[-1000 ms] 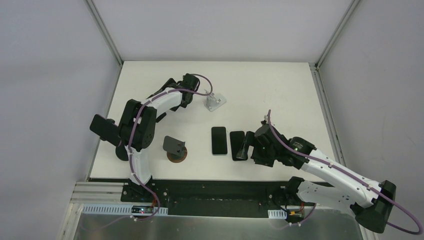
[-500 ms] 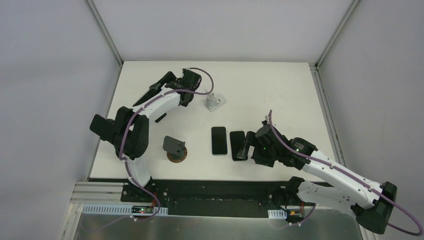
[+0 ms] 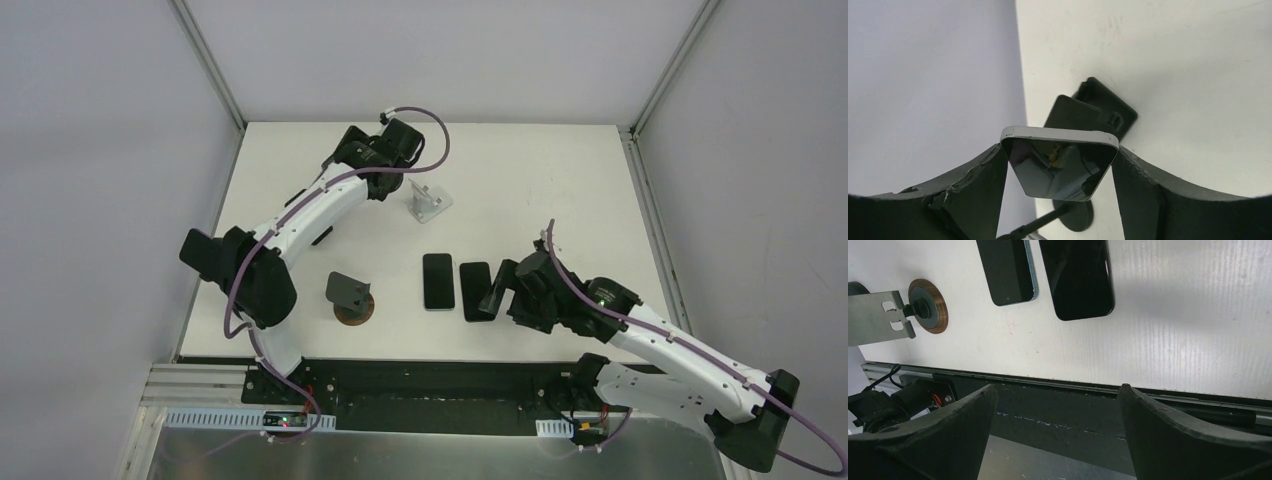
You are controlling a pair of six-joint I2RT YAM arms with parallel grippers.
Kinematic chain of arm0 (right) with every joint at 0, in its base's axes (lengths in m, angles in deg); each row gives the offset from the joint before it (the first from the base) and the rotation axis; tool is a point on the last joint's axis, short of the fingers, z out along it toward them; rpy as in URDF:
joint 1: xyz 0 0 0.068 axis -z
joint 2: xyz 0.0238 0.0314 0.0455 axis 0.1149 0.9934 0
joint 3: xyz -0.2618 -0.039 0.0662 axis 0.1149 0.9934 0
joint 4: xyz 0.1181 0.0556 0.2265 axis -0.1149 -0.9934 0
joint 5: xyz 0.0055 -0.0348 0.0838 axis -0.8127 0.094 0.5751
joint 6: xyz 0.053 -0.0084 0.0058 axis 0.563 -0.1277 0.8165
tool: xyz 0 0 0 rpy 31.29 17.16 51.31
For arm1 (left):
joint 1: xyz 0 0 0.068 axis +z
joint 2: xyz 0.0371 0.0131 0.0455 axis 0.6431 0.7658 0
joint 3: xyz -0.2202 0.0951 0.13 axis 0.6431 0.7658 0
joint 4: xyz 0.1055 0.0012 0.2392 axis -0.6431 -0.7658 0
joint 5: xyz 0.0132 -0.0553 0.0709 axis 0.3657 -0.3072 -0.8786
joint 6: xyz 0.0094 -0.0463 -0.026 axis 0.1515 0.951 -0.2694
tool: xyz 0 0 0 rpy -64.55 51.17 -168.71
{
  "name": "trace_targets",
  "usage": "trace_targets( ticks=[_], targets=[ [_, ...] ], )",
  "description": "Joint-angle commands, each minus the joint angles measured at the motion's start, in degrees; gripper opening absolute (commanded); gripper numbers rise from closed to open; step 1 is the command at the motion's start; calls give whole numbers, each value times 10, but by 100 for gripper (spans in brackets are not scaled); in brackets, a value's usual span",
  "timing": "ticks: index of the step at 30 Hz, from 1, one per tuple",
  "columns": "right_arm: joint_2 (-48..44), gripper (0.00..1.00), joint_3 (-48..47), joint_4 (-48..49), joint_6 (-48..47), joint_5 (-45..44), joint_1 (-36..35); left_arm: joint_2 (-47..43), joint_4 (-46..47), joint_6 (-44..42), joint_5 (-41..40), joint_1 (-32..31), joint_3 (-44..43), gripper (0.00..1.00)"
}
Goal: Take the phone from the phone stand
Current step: Remove the phone from the phone stand, then place the phone at the center of the board.
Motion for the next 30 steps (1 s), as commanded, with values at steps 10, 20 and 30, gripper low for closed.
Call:
trace_targets(
  ticks=[10,20,30],
  targets=[
    [-19,94,-34,-49,28,-71,2,-71,-106,357,283,-42,-40,0],
    [-10,94,-34,-67,30,-80,3,-55,-82,449,305,-65,34,0],
    [-23,94,-22,-64,45,-88,3,-63,19,496,361,-65,160,0]
  ],
)
